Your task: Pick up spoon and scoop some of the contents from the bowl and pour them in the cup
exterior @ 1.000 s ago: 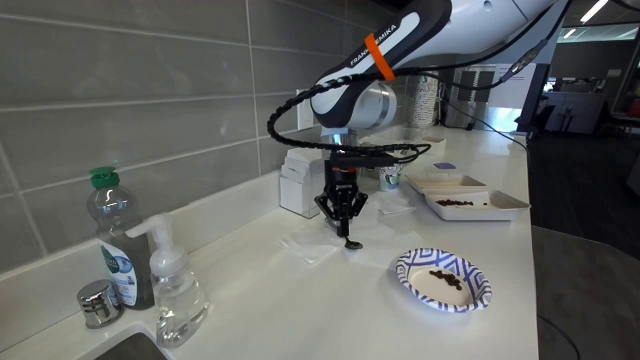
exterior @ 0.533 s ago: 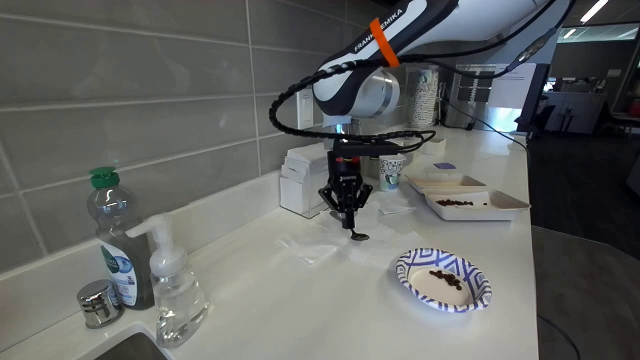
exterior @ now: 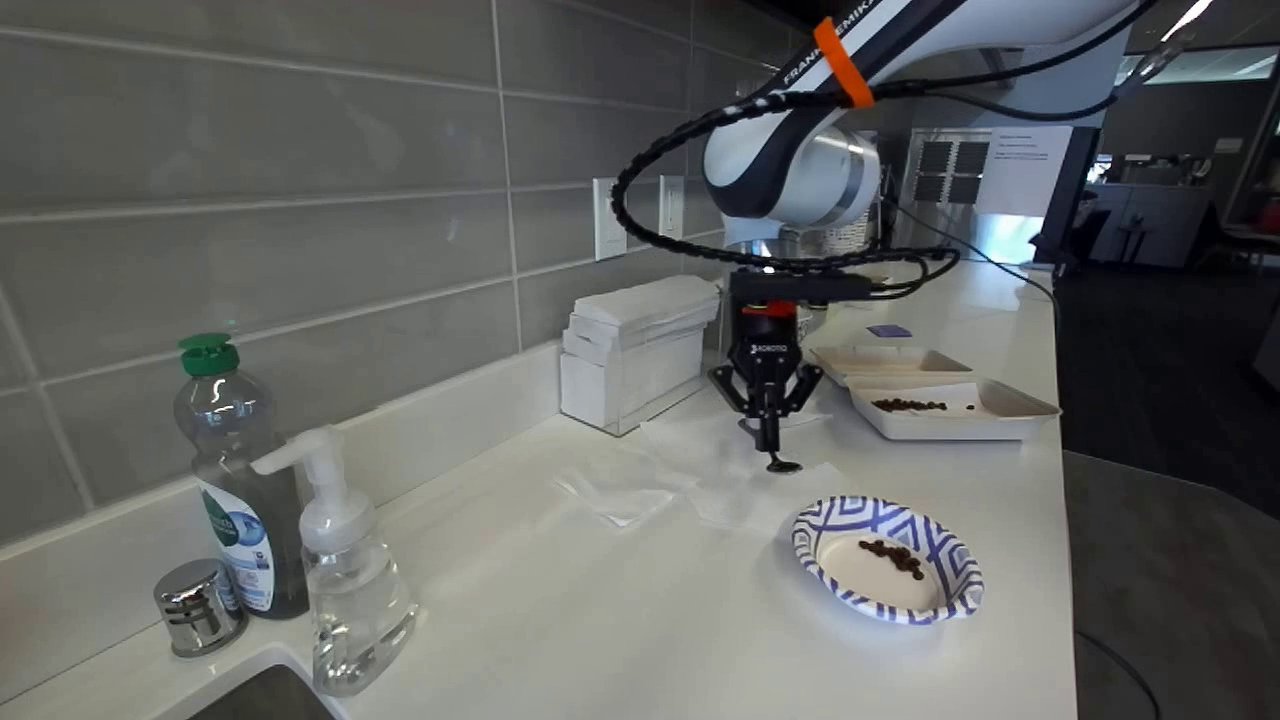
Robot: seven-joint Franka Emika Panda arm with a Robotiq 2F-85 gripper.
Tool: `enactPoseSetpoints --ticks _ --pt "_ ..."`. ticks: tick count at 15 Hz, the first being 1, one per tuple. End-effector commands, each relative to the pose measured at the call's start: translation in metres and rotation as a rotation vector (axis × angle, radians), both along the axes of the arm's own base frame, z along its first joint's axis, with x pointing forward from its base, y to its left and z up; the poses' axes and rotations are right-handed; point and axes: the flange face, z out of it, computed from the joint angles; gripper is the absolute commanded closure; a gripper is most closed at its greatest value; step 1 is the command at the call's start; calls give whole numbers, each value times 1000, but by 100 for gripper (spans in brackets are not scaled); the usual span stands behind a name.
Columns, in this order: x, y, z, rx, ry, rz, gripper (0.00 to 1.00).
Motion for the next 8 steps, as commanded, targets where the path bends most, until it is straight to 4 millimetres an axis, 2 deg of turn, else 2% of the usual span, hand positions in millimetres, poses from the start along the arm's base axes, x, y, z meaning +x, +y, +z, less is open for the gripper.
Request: enactPoseSetpoints --ticks 1,5,8 --pt "-38 -71 14 10 -35 -192 98" --pt "-58 -145 39 -39 -112 -374 98" --pt "-68 -190 56 -92 -172 -513 98"
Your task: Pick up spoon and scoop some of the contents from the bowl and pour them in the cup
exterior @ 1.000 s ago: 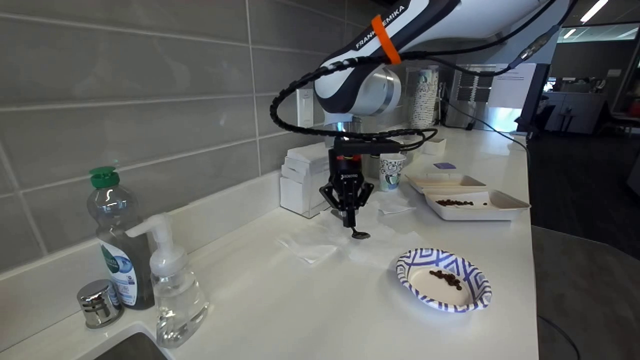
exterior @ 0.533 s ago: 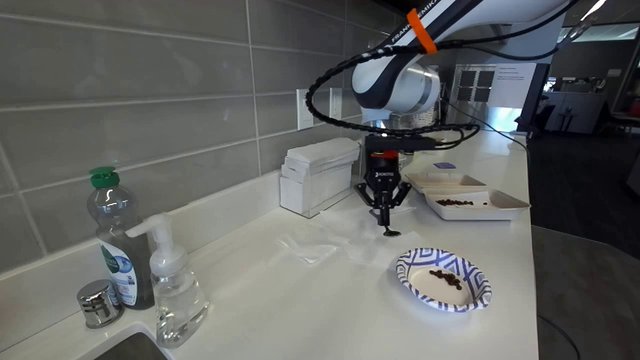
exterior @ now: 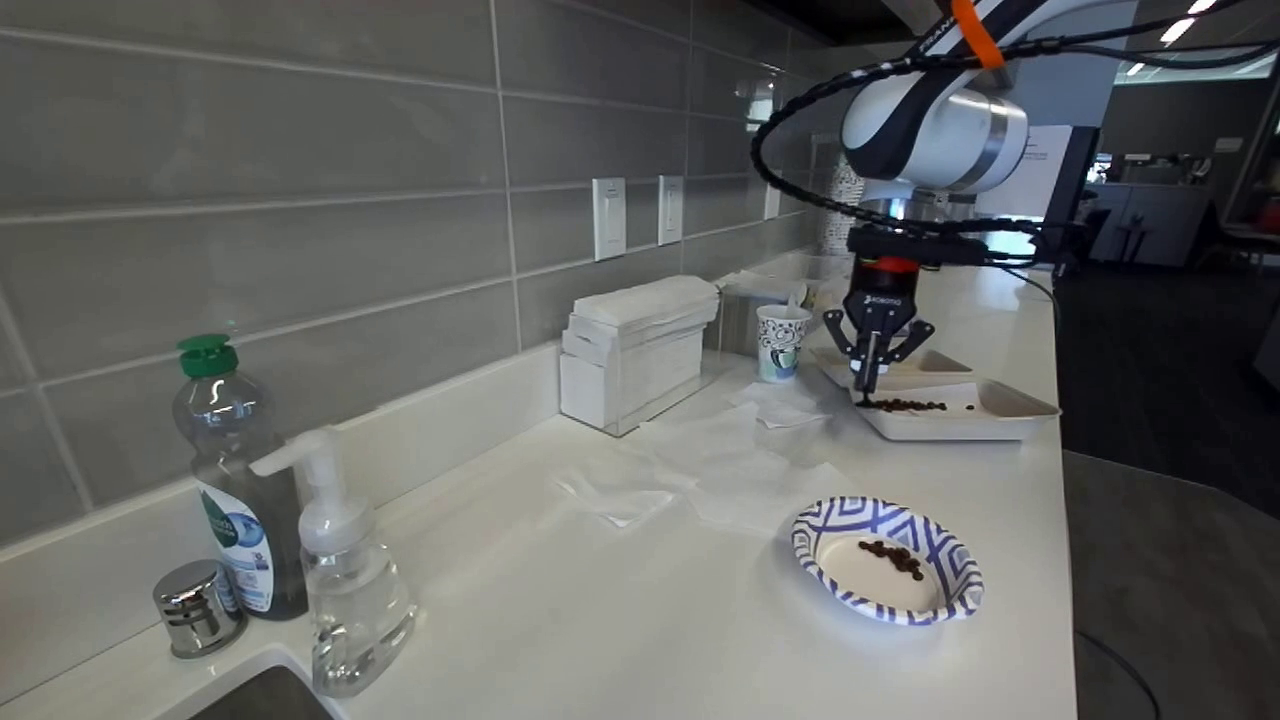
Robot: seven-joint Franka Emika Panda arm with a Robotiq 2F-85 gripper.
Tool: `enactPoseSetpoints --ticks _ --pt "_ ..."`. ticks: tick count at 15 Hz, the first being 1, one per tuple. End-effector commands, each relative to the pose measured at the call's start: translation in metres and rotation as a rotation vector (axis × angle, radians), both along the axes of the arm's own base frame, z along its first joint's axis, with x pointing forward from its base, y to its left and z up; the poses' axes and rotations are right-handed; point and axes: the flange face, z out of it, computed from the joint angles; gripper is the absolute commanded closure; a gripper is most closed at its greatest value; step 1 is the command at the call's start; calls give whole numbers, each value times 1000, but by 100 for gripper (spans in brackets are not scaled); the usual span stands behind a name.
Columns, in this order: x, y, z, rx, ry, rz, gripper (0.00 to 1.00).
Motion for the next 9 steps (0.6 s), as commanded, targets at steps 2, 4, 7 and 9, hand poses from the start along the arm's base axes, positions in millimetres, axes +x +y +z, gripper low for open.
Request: enactPoseSetpoints --ticks 2,4,7,9 --pt "-19 -47 15 -90 -62 -227 98" --pt "-12 -46 17 -56 -56 -157 92" --pt "-10 -43 17 -54 -57 -147 92" --pt "-7 -43 11 -72 -18 -186 98"
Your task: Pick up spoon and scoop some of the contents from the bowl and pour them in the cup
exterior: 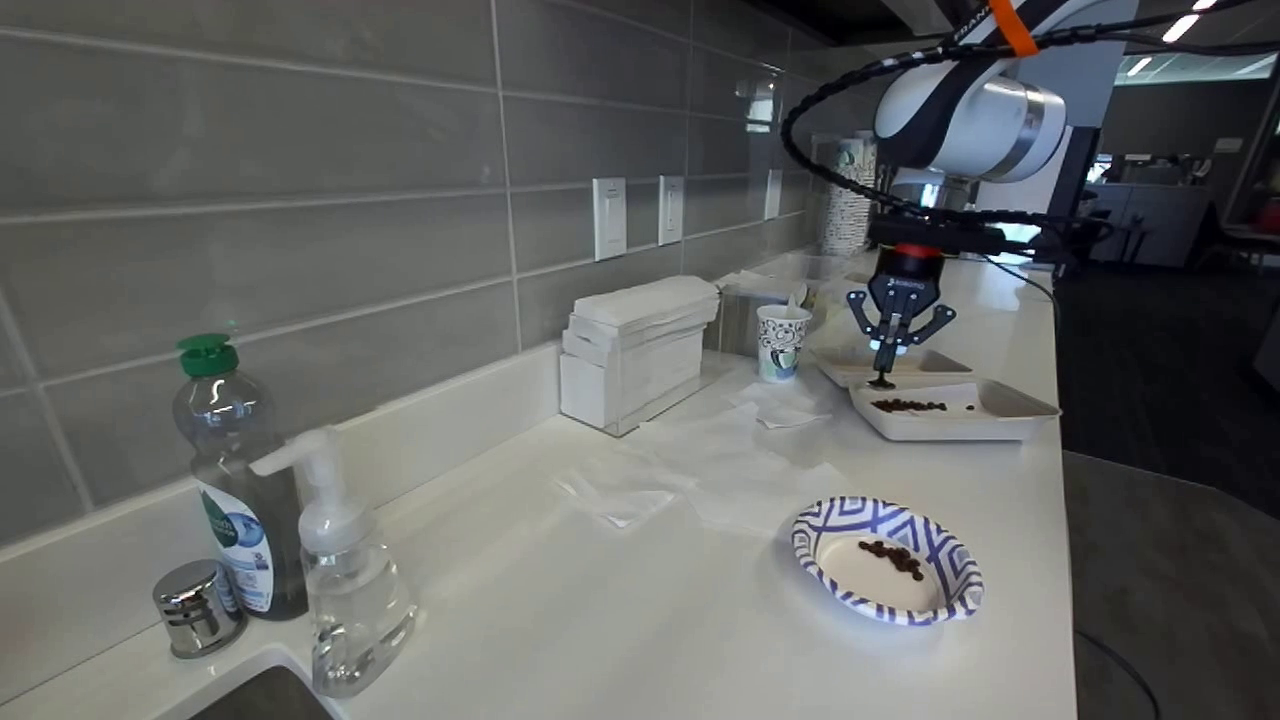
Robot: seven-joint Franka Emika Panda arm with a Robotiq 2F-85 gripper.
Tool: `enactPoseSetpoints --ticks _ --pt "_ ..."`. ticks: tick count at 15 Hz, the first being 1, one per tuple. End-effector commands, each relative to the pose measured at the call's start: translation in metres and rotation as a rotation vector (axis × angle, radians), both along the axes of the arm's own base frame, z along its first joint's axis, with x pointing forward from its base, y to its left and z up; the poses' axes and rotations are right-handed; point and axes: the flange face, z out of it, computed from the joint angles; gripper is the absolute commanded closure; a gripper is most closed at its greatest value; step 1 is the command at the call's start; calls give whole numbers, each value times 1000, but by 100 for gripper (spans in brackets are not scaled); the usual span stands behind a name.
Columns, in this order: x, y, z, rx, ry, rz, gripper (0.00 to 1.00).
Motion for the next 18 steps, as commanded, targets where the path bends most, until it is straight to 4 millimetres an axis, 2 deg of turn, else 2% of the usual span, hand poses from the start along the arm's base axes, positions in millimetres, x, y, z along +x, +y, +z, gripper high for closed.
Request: enactPoseSetpoints --ticks 1,7,10,13,18 --pt "1 -10 -12 -29 78 -69 98" --pt "-20 -58 -55 -135 235 -241 98" --pt "-23 -81 -68 -173 274 -365 98" --pt "-24 -97 -71 -183 296 -474 98" --pt "-23 -116 -56 -193 285 -601 98"
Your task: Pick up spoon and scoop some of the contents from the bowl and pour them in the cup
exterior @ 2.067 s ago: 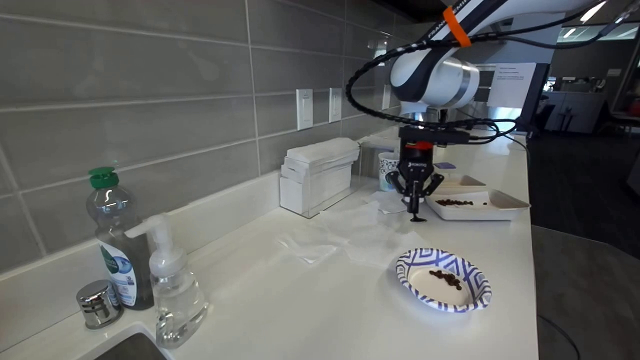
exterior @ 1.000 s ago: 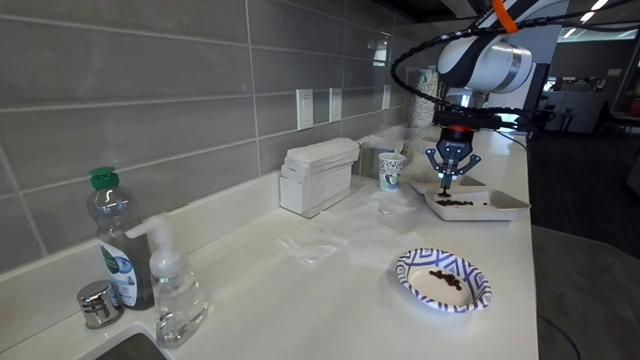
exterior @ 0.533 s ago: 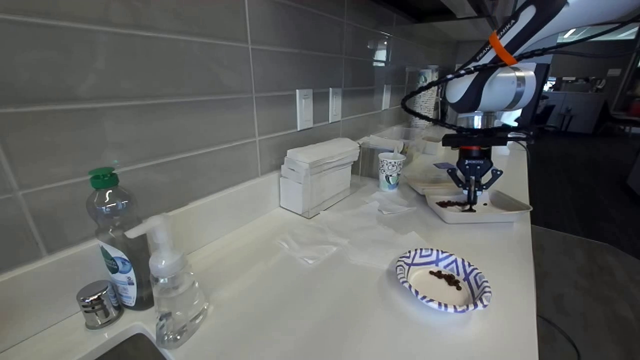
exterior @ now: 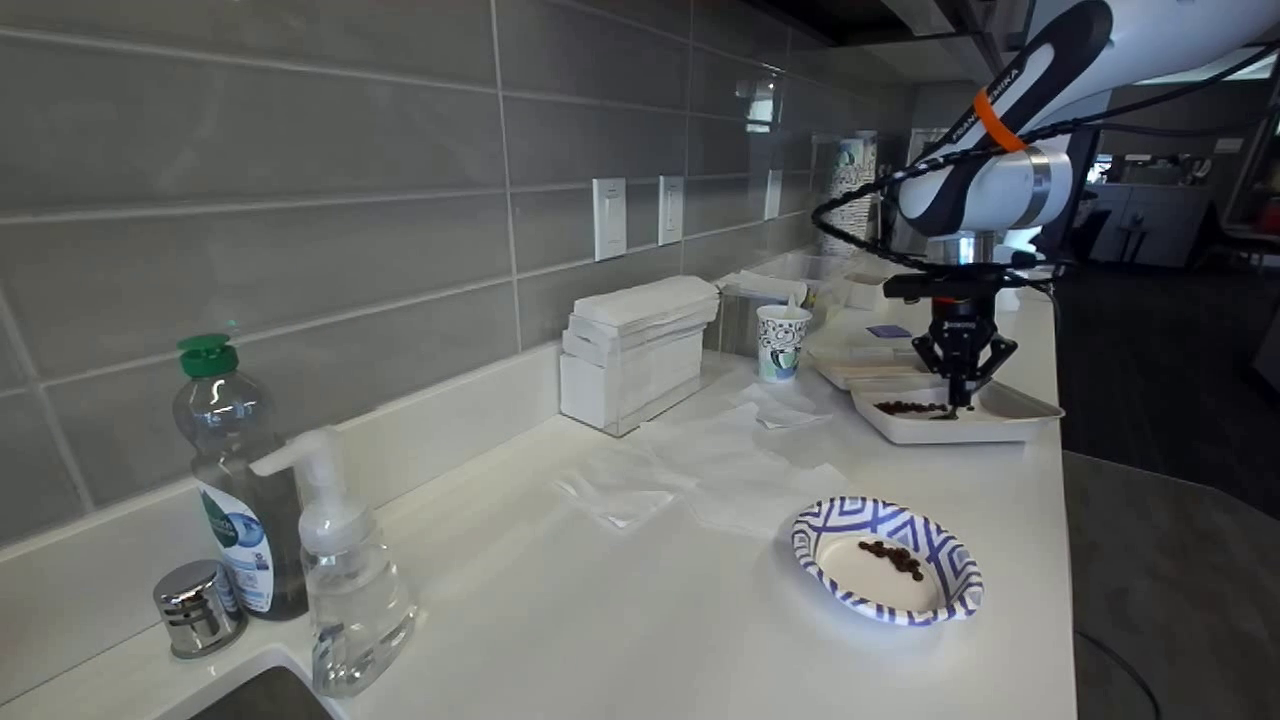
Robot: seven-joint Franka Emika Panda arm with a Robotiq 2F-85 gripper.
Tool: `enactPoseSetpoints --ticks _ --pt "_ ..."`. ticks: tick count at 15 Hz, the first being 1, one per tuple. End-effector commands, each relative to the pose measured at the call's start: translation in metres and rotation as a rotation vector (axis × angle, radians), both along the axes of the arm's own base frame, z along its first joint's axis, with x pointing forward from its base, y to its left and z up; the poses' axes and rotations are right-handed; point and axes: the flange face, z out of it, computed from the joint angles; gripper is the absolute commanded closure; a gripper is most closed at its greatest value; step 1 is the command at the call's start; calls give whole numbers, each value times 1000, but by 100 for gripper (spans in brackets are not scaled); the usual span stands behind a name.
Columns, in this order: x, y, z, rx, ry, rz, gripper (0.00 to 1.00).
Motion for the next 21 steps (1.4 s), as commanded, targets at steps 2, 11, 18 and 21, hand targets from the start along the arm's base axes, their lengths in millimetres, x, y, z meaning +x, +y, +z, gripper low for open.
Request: enactPoseSetpoints --ticks 2,11,18,21 --pt "4 -15 15 -41 8 -115 98" --pt "6 -19 19 -77 -12 -160 92" --pt "6 -18 20 -122 26 -213 98" --pt "4 -21 20 -153 42 -272 98"
